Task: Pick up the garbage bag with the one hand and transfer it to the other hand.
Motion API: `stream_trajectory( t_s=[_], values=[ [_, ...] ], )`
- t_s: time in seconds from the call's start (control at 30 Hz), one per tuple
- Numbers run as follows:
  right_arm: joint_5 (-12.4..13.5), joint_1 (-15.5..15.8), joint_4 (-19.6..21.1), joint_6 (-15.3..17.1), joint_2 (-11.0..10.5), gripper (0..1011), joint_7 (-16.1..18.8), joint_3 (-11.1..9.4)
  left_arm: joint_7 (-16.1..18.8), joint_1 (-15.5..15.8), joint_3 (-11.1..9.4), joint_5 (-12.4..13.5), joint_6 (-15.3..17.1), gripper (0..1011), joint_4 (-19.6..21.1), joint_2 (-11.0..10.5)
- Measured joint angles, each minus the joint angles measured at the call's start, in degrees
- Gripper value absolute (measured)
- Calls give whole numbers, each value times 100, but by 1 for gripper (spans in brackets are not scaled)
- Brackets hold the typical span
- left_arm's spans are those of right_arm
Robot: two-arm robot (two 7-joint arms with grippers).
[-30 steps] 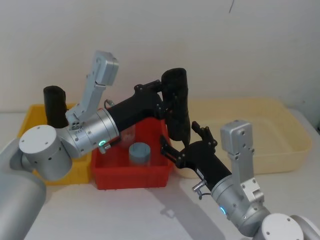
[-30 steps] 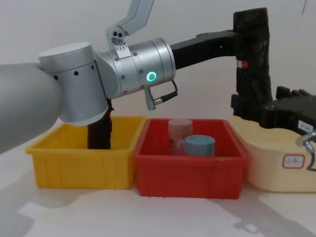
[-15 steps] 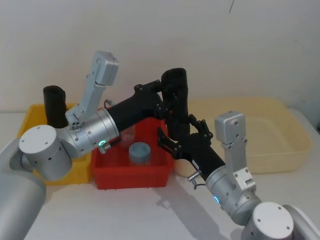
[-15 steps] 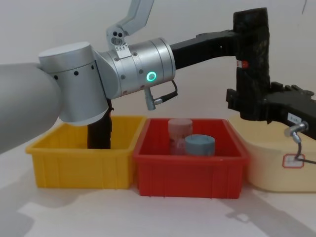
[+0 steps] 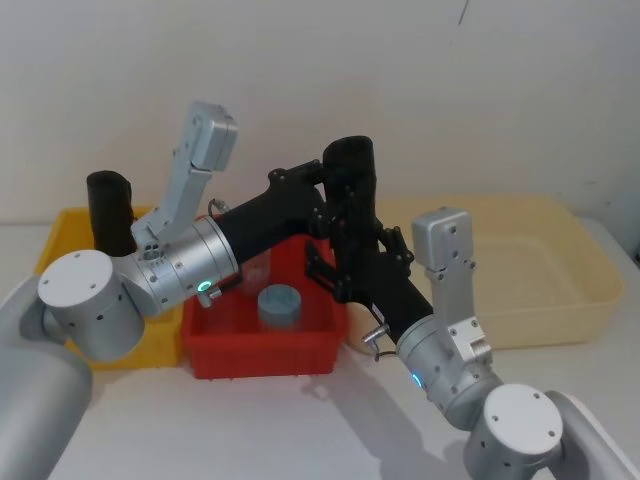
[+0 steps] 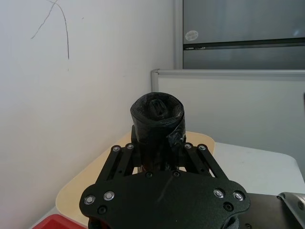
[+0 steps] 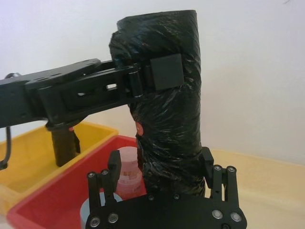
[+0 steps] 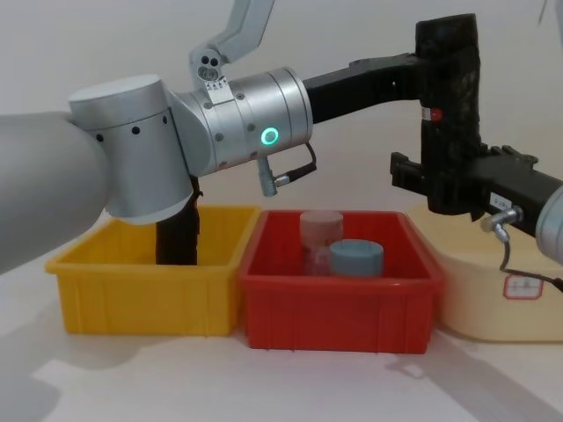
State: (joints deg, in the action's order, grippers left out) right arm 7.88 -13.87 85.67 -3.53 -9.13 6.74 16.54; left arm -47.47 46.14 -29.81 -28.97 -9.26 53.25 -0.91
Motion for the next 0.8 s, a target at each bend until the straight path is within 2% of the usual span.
stream_trajectory(
  t_s=[0.1,0.23,0.6,0.67,0.8],
  values=[
    [-21,-58,-57,61,47,999,-28,-7,0,0,0,0,0,371,0,0],
    [-28,-134,-110,213,119,945,-43,-30,0,0,0,0,0,371,0,0],
    [-14,-216,-149,471,212,601,-41,-73,0,0,0,0,0,371,0,0],
    [-11,-223,-151,493,220,556,-40,-75,0,0,0,0,0,371,0,0],
    [-4,-238,-157,534,236,556,-37,-81,0,0,0,0,0,371,0,0]
  ],
)
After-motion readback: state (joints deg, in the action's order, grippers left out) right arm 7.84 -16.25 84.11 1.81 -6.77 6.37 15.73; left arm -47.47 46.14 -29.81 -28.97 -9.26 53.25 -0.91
